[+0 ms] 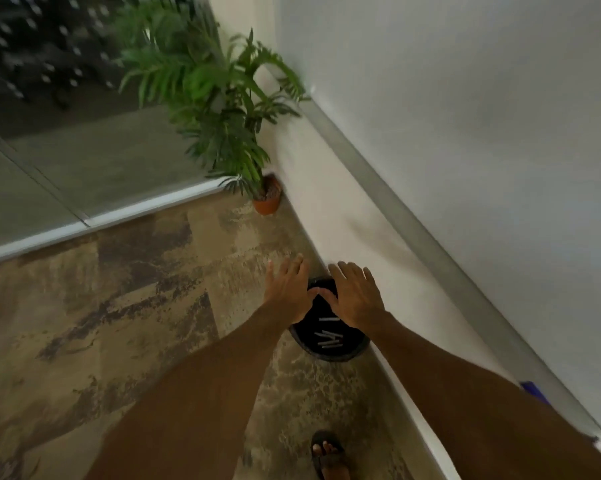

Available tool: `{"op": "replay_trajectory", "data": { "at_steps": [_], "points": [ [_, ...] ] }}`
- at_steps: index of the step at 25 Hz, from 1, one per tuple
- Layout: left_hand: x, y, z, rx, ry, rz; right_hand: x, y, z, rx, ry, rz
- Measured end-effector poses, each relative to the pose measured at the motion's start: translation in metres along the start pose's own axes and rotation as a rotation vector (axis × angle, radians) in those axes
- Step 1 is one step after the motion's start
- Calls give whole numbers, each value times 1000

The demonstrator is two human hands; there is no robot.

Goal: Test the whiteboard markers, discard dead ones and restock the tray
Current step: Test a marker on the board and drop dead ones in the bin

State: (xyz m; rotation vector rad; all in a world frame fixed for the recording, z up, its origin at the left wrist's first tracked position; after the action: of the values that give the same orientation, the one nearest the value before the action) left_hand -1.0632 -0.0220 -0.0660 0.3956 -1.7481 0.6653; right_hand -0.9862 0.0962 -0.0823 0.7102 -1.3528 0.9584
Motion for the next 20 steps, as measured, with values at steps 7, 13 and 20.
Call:
{"op": "replay_trajectory", "data": {
  "at_steps": [7, 13, 20],
  "points": [
    [81, -82, -43, -133, 67, -95, 98, -85, 3, -112, 30, -71],
    [133, -130, -95, -290, 156, -196, 163, -165, -15, -233, -29, -218],
    [141, -168, -183, -484, 114, -248, 188, -258, -60, -439, -19, -236]
  ]
}}
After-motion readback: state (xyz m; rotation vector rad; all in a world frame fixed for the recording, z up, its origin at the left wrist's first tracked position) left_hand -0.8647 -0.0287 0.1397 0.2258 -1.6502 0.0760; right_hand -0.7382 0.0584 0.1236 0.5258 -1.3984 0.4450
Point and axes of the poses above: each hand's wrist, its own y-axis towards the middle knuckle, its own x-axis out of the back of the hand, z = x × y, the point moved 3 cm from there along y, towards the middle knuckle, and after that the axes turned 11 degrees about -x, right-handed, at the moved point
